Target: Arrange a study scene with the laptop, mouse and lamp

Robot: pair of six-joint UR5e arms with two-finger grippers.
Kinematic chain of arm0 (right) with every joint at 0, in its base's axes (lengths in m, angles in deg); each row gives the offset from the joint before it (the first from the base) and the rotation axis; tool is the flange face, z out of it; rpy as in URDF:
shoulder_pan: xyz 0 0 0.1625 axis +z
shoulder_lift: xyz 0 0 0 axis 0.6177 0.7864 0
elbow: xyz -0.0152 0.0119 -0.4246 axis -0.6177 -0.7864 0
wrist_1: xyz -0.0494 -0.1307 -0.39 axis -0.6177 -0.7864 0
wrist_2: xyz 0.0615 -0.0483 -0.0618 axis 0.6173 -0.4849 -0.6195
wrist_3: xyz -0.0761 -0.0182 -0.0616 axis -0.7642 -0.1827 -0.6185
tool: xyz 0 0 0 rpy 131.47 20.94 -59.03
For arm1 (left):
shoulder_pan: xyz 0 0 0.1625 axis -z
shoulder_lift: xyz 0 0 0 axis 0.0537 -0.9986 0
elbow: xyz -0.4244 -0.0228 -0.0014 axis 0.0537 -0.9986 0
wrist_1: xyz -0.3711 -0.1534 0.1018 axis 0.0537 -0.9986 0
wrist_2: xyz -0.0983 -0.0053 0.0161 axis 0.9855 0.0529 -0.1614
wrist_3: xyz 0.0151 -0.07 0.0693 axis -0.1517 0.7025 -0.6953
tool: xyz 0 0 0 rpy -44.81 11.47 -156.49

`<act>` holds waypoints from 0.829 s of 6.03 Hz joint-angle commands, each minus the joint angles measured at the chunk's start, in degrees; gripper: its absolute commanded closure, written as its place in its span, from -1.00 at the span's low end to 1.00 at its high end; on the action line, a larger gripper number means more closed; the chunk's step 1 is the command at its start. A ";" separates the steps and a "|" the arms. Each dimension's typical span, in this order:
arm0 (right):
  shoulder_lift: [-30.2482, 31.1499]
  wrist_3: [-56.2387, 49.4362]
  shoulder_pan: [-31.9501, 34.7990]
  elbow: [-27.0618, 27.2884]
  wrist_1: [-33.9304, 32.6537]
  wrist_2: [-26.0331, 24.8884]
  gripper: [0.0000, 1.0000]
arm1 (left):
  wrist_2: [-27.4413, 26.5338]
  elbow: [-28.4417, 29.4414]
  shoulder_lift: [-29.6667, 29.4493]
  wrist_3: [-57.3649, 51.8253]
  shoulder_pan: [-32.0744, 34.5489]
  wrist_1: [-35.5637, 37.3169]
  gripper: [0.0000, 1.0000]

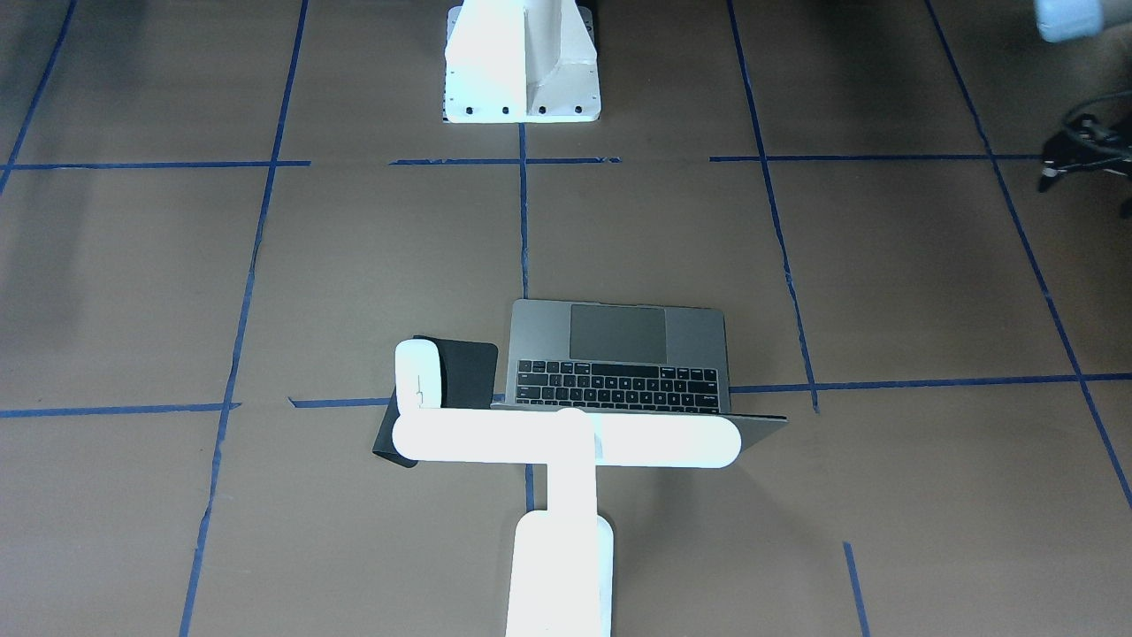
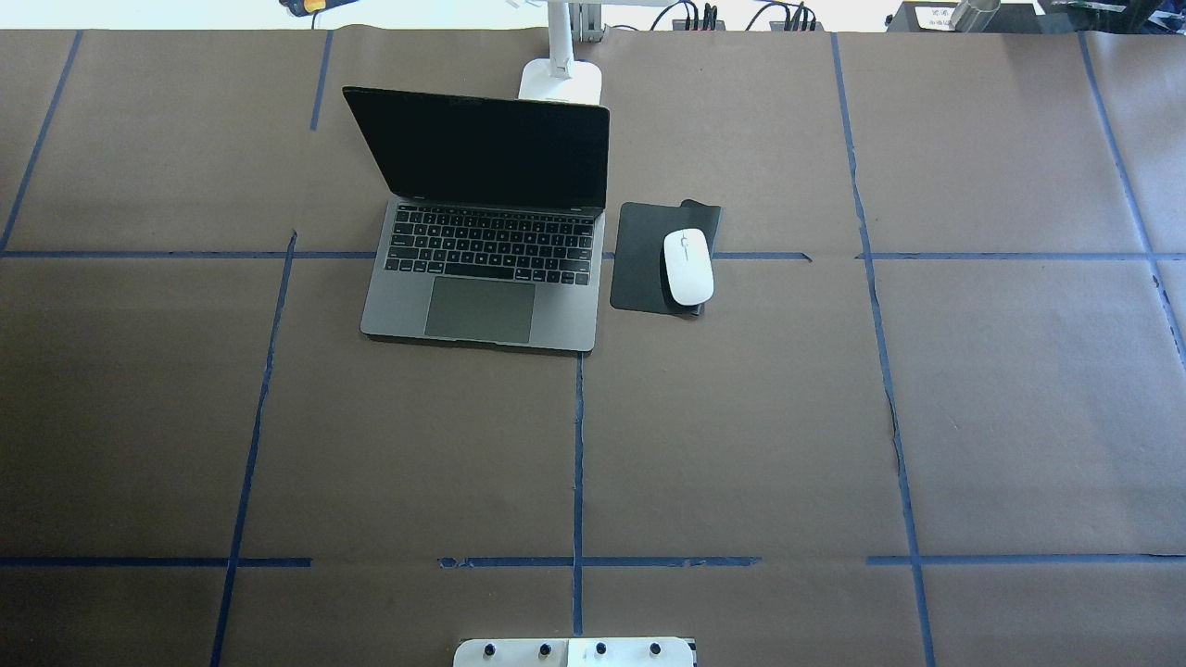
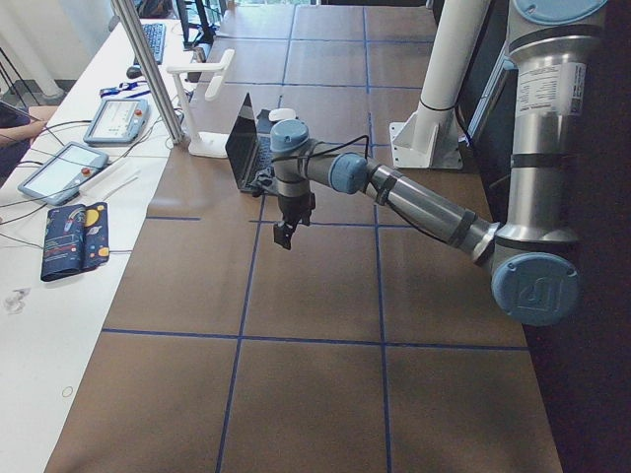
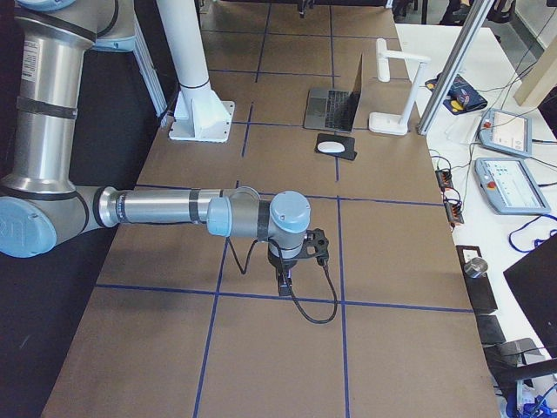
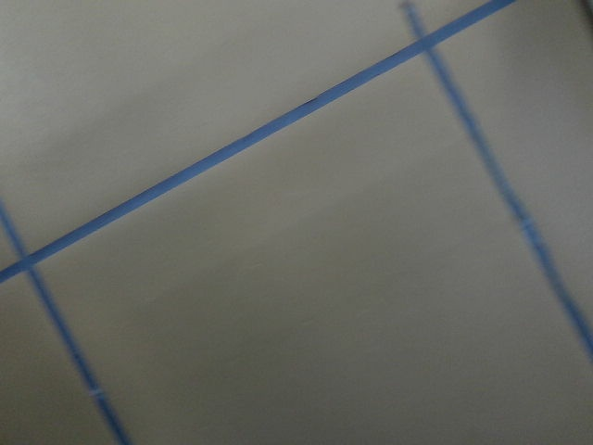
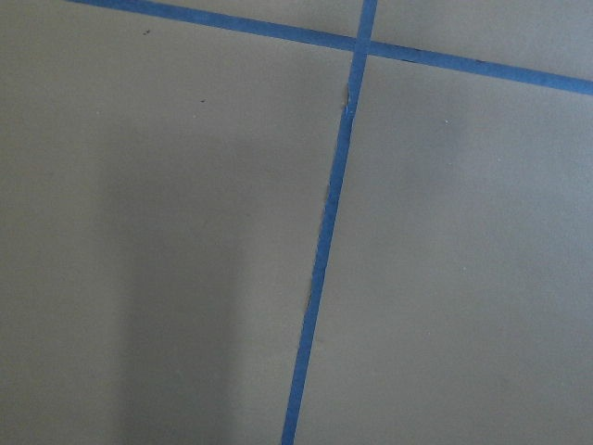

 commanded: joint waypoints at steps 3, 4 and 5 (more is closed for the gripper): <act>0.10 -0.33 0.00 0.09 0.02 0.00 -1.00 | 0.68 7.93 4.69 -1.09 6.01 0.00 -1.00; 0.10 -0.33 0.00 0.09 0.02 0.00 -1.00 | 0.85 8.82 5.57 -1.09 6.55 -0.35 -1.00; 0.10 -0.33 0.00 0.09 0.02 0.00 -1.00 | 0.51 10.40 5.75 -1.00 7.60 0.00 -1.00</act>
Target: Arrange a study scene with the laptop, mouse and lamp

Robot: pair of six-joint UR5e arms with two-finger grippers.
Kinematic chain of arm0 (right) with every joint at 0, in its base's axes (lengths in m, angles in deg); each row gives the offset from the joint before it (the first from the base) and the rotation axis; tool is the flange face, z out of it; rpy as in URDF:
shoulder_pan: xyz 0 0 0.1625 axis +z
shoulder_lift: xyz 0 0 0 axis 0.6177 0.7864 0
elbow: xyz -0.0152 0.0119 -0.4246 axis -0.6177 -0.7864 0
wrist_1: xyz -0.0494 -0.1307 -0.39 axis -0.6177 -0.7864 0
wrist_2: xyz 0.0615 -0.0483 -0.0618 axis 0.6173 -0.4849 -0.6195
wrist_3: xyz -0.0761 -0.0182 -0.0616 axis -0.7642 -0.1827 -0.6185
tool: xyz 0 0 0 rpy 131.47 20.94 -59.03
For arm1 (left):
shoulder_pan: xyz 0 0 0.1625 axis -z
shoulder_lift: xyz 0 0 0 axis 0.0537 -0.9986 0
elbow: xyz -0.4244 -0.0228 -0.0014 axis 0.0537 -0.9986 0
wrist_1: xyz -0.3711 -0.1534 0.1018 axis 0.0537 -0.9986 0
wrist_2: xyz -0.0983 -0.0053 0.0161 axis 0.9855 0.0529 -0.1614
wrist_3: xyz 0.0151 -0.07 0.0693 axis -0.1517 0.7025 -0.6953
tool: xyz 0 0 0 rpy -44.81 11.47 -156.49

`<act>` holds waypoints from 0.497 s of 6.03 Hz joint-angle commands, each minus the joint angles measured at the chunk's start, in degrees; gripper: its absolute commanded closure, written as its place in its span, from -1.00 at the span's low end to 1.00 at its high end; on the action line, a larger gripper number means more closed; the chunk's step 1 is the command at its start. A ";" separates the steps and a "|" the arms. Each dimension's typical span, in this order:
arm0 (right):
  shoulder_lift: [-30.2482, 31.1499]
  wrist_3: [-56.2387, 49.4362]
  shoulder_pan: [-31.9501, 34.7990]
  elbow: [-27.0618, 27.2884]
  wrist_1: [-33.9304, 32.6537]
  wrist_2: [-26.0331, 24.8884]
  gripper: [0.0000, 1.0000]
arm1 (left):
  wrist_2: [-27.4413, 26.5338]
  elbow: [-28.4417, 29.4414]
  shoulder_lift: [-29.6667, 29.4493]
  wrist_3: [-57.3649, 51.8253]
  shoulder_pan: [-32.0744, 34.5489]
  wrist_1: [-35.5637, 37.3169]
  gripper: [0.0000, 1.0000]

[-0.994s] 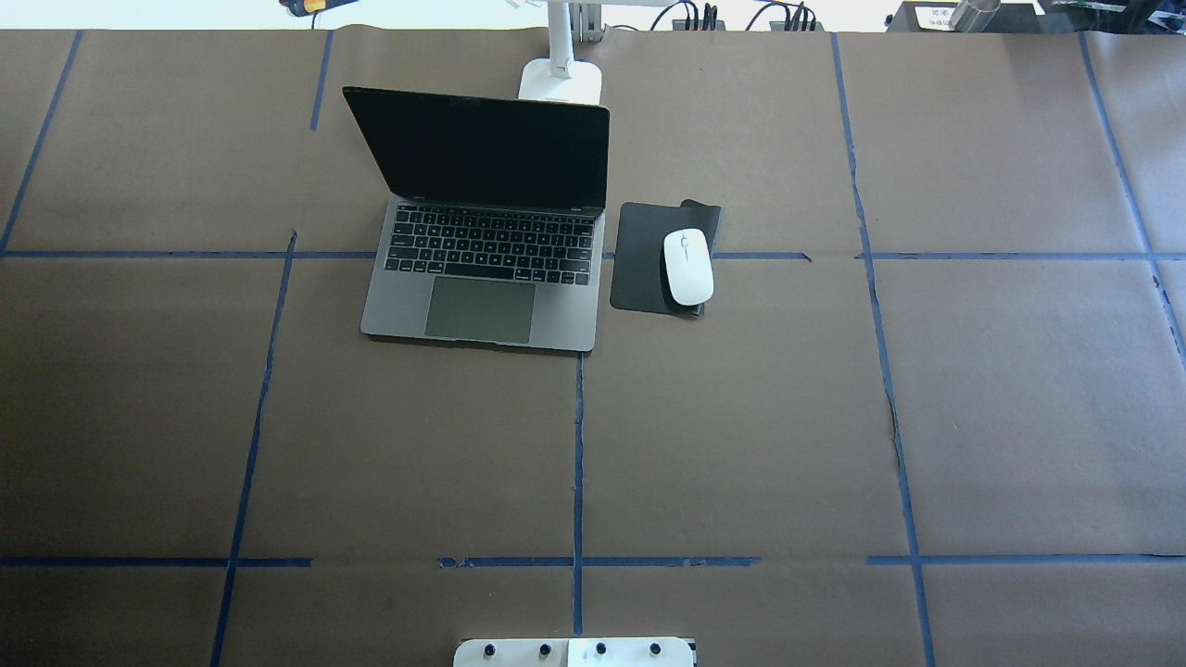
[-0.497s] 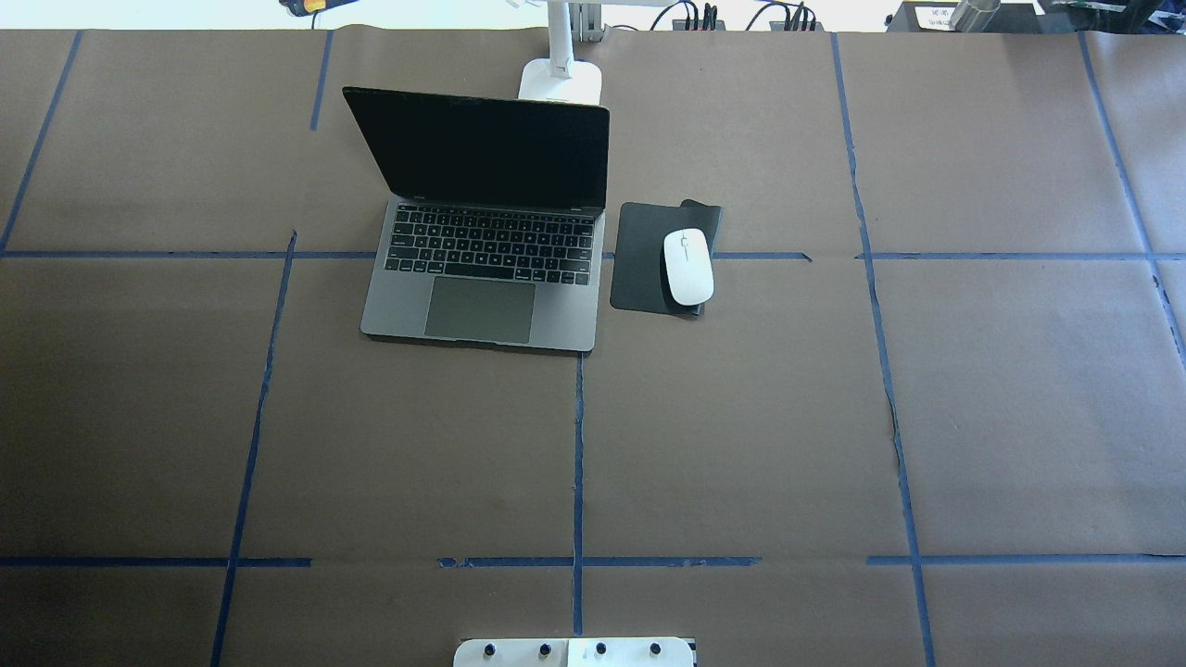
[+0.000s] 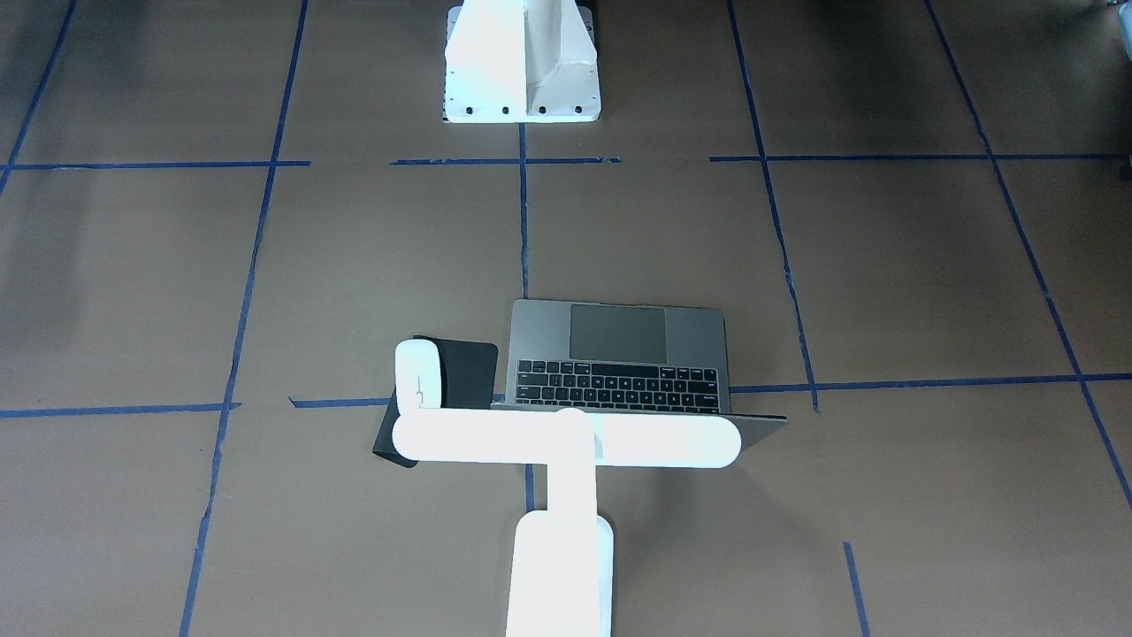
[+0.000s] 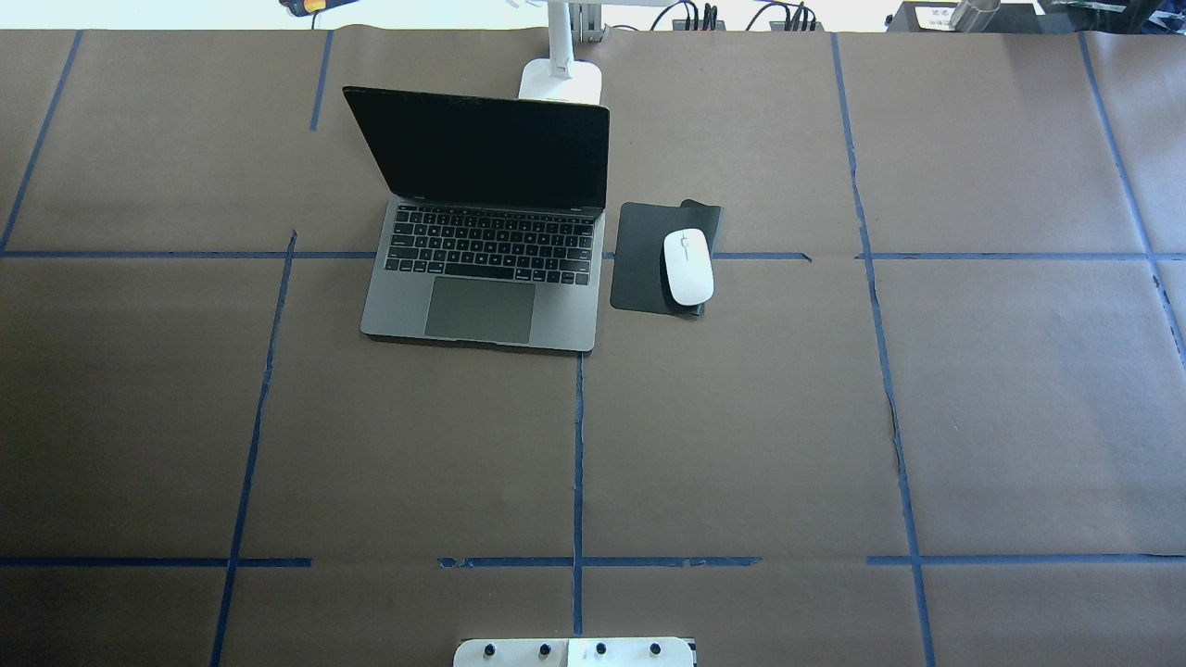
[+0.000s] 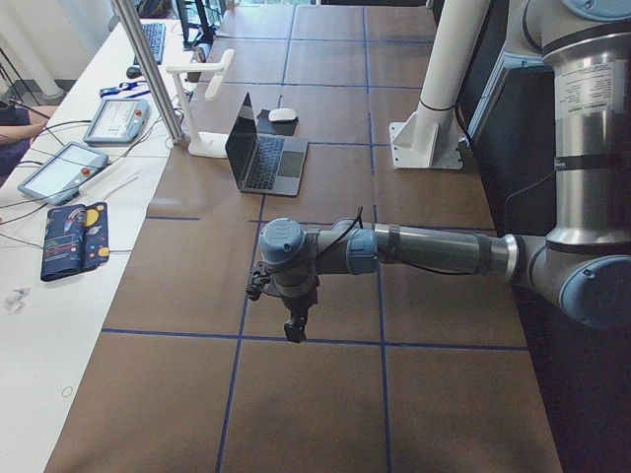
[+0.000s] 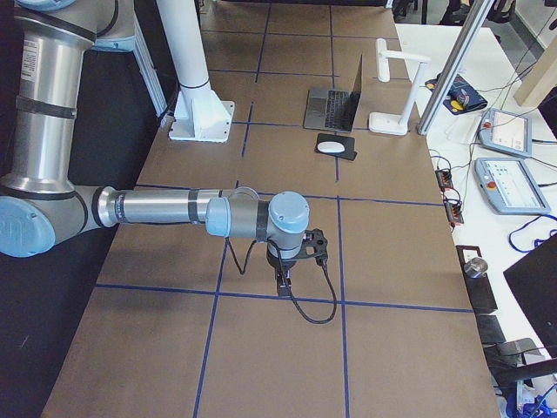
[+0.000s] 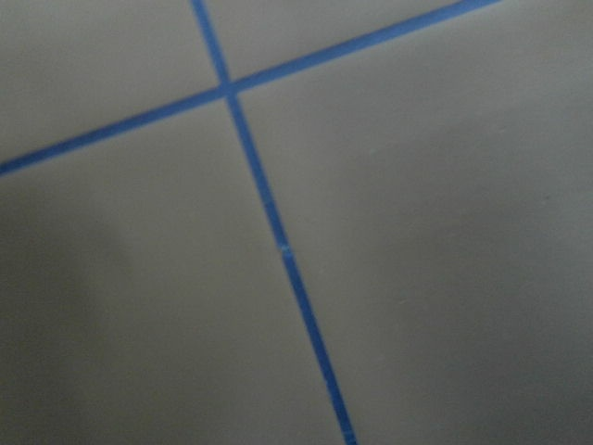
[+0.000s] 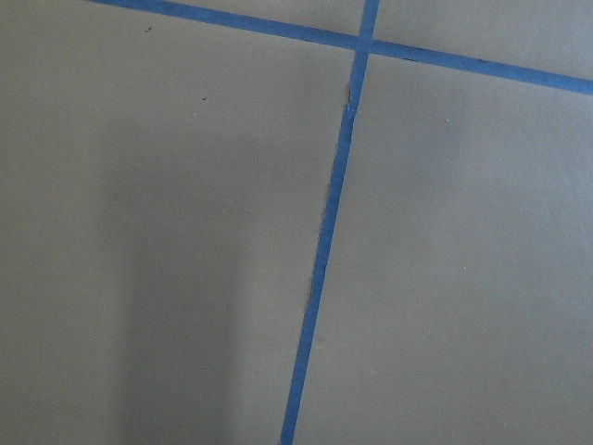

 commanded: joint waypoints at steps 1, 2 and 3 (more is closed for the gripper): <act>0.00 0.00 -0.09 0.00 0.00 0.00 -1.00 | -0.28 0.00 2.67 0.00 1.84 -0.01 -1.00; 0.00 0.08 -0.26 0.00 0.00 0.09 -1.00 | -0.45 -0.27 2.96 -0.17 1.76 -0.19 -1.00; -0.09 0.17 -0.35 0.00 0.00 0.61 -1.00 | -0.37 -0.19 2.87 -0.18 1.67 -0.10 -1.00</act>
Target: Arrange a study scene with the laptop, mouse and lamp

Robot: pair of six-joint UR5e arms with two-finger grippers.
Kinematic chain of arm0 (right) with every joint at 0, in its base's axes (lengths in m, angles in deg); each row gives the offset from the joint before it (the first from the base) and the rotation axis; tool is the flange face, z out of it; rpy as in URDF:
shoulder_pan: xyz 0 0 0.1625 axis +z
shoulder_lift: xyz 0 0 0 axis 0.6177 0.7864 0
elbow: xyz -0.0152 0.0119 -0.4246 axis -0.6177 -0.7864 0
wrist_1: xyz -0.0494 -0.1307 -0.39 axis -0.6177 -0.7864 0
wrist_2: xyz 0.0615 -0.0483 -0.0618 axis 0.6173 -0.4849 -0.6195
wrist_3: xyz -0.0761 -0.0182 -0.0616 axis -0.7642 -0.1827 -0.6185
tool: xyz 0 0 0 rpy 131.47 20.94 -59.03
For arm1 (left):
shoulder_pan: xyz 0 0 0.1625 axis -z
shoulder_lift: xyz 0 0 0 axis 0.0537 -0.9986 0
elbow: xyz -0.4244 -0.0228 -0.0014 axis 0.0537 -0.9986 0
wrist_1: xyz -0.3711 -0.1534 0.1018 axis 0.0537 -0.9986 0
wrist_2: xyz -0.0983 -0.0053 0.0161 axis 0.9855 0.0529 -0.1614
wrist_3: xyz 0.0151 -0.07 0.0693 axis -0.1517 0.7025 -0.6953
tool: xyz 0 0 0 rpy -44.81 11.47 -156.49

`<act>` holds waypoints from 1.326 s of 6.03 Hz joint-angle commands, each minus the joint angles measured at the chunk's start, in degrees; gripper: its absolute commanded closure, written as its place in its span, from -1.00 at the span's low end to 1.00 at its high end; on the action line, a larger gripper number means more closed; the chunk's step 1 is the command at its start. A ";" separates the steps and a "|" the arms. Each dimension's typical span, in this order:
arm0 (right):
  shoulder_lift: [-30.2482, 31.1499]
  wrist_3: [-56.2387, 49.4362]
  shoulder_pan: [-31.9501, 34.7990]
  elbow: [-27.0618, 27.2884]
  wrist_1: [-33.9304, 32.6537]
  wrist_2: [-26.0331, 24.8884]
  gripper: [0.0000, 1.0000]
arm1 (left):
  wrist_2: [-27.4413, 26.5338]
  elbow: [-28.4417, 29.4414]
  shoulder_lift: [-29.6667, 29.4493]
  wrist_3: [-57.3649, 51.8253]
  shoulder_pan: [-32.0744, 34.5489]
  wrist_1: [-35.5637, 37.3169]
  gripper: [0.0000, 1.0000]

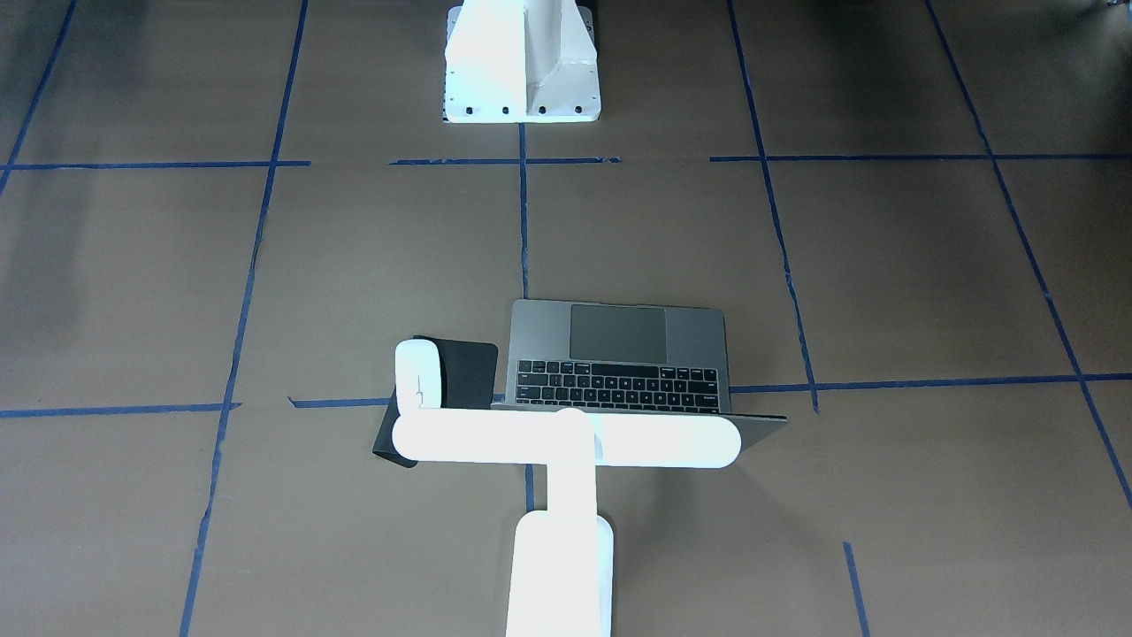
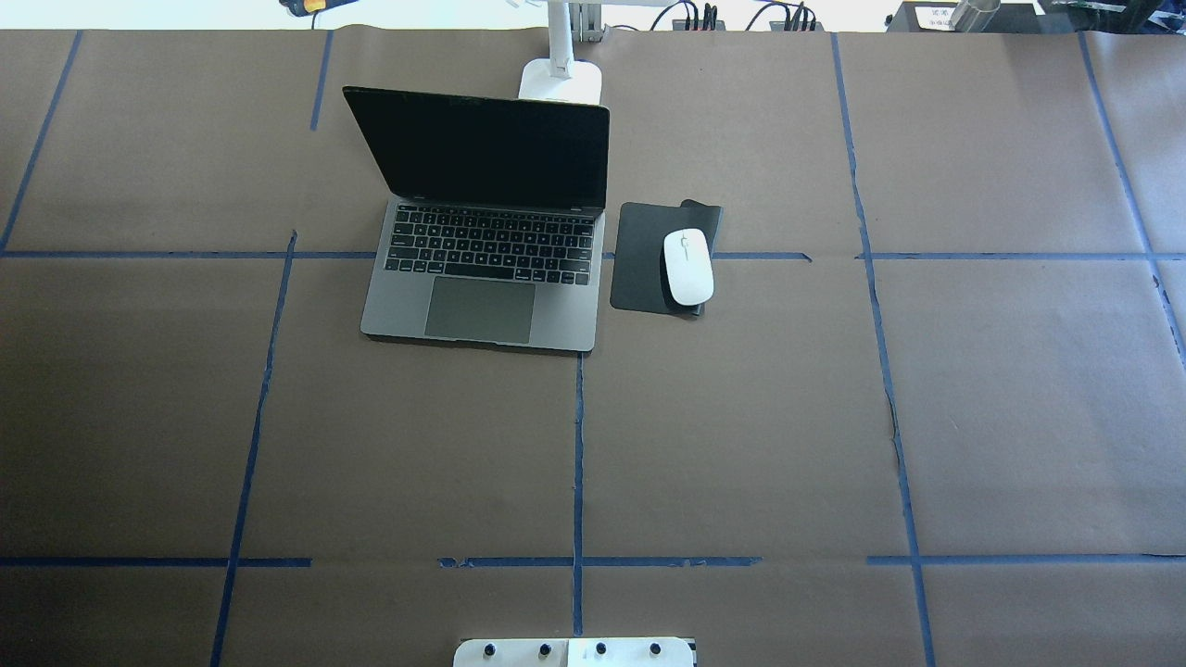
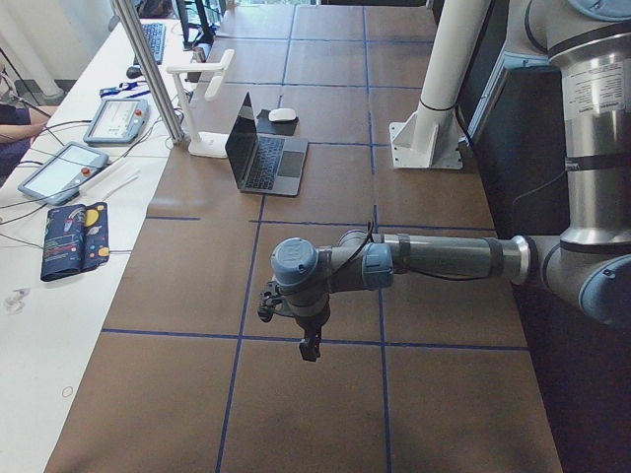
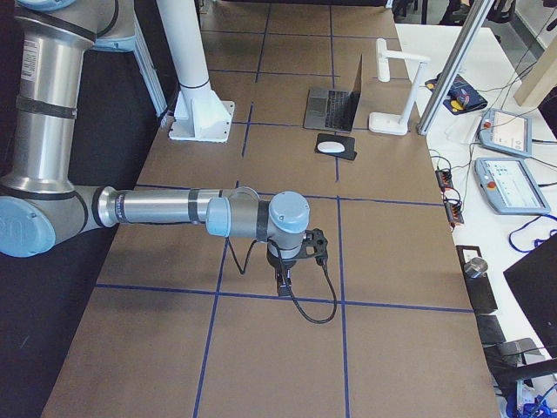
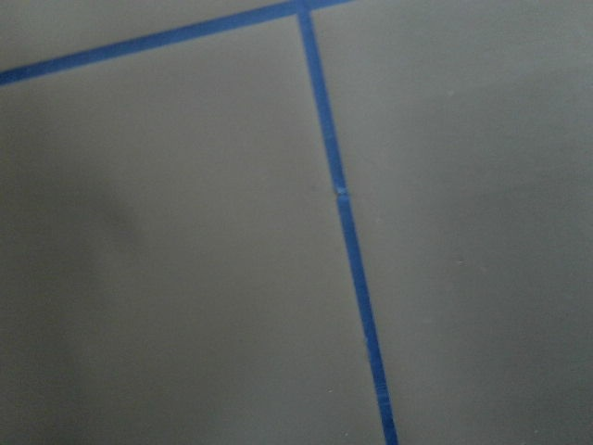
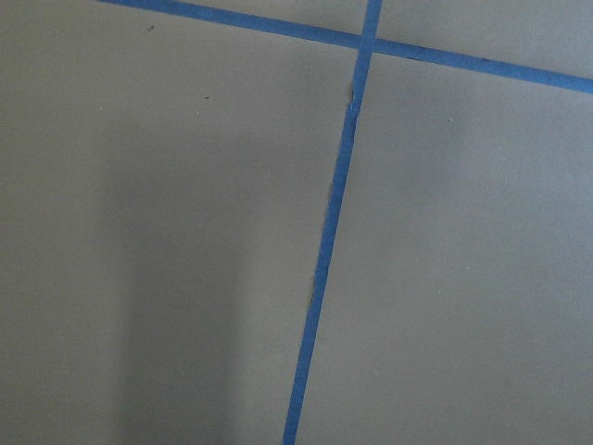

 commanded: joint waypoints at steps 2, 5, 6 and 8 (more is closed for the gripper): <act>-0.07 0.00 -0.45 0.09 0.09 0.82 -1.00 | 0.09 -0.50 0.68 -0.05 0.10 -0.08 -1.00; -0.07 0.00 -0.54 0.17 0.09 0.82 -1.00 | 0.18 -0.68 0.86 -0.05 0.01 -0.34 -1.00; -0.07 0.00 -0.54 0.35 0.09 0.82 -1.00 | 0.18 -0.68 0.86 -0.05 0.01 -0.34 -1.00; 0.02 0.08 -0.54 0.26 1.05 0.82 -1.00 | 0.18 -0.68 0.95 -0.05 0.01 -0.34 -1.00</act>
